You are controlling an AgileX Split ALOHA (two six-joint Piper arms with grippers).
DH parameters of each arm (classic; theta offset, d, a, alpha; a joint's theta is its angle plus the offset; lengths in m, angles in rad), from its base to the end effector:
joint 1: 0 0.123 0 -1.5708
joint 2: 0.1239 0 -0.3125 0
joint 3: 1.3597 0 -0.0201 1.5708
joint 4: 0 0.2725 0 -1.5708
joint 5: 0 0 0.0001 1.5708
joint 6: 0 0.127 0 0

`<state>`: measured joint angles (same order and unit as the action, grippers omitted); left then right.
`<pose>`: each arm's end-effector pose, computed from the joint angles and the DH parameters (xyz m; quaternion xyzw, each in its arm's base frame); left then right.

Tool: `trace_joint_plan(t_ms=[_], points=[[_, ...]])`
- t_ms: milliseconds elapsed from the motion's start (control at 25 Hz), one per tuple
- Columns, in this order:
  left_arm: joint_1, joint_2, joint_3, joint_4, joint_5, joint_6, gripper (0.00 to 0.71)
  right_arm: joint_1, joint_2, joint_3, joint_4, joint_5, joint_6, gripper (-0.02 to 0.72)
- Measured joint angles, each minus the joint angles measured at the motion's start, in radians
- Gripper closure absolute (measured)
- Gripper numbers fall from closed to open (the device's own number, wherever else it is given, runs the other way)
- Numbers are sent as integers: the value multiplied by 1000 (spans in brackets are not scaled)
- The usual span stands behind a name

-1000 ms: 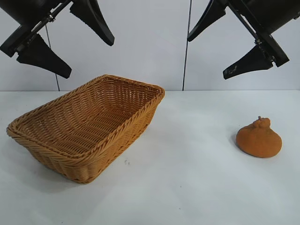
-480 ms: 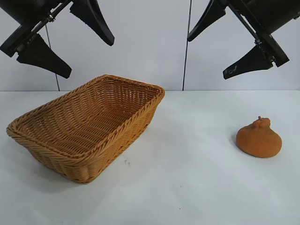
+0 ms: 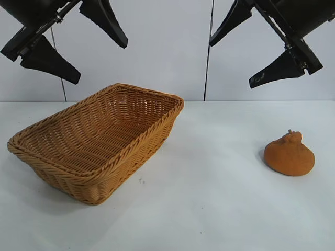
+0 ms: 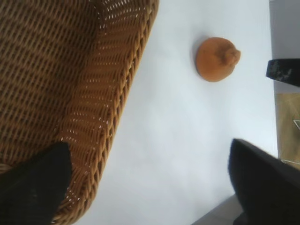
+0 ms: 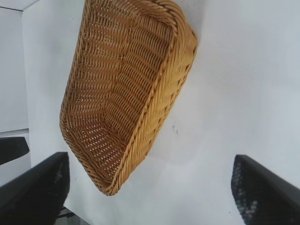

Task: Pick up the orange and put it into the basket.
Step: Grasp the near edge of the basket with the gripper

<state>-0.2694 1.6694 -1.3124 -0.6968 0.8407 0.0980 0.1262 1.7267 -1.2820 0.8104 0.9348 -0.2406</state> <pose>0.3686 -0.1648 0.2820 0.0063 0.9296 -0.3169 0.1880 0.3821 0.1231 0.2544 0.0187 0.9291 0.3387 0.1472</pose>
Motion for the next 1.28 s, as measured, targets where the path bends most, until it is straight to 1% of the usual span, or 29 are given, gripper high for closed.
trace_joint_plan(t_ms=[120,200,280,400,480,600,720,880,1000,1160,1280], points=[[17,-24,-3,20,-11,-28,66,0,0,0,0,-3,0,63],[33,-56,-3,62,-9,-98,66,0,0,0,0,-5,0,63],[40,-95,-3,147,10,-217,66,0,0,0,0,-6,0,63],[38,-139,-3,269,69,-470,66,0,0,0,0,-7,0,63],[26,-150,-3,347,86,-642,66,0,0,0,0,-7,0,63],[-12,-151,-3,451,95,-864,66,0,0,0,0,-7,0,63],[-44,-151,-2,543,112,-1010,66,0,0,0,0,-7,0,63],[-47,-151,13,608,165,-1069,66,0,0,0,0,-7,0,63],[-47,-151,69,586,165,-1085,66,0,0,0,0,-7,0,63],[-47,-151,178,545,114,-1090,66,0,0,0,0,-7,0,63],[-47,-151,246,495,39,-1090,66,0,0,0,0,-7,0,63]])
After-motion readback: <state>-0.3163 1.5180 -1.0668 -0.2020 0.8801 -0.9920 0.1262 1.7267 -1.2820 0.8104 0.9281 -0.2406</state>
